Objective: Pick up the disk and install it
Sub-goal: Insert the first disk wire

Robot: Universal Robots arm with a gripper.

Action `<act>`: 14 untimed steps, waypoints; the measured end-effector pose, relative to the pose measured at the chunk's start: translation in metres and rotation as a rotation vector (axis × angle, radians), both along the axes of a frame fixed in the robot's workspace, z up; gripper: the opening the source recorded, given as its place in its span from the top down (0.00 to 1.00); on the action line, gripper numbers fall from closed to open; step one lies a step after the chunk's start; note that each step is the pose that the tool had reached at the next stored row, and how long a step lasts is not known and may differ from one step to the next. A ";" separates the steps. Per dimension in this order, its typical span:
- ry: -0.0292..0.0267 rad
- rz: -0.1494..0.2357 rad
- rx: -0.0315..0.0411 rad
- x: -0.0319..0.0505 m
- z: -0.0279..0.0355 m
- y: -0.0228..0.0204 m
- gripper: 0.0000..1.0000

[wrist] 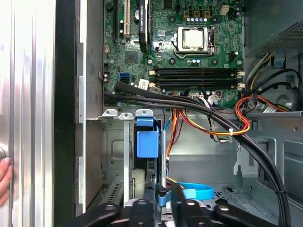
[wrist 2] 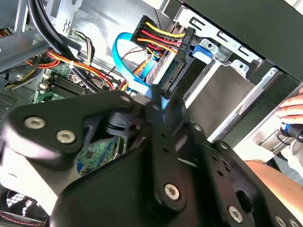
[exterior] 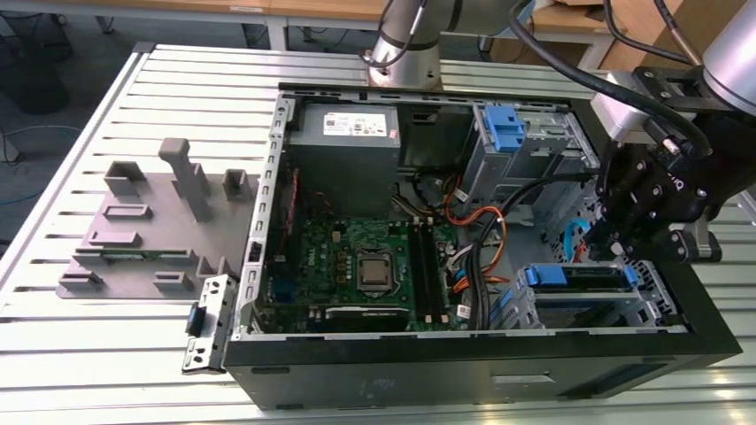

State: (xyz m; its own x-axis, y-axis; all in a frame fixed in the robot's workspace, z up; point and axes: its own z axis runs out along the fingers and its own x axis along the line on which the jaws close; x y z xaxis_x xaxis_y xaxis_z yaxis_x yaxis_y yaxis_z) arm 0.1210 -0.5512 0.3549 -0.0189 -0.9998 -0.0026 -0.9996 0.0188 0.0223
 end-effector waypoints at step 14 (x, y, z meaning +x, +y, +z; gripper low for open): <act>-0.0038 0.006 0.0001 0.0000 -0.0005 -0.0009 0.84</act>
State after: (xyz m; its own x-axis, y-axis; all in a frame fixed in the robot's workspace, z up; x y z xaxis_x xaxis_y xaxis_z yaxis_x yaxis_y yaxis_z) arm 0.1209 -0.5521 0.3544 -0.0125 -0.9999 -0.0028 -0.9998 0.0125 0.0185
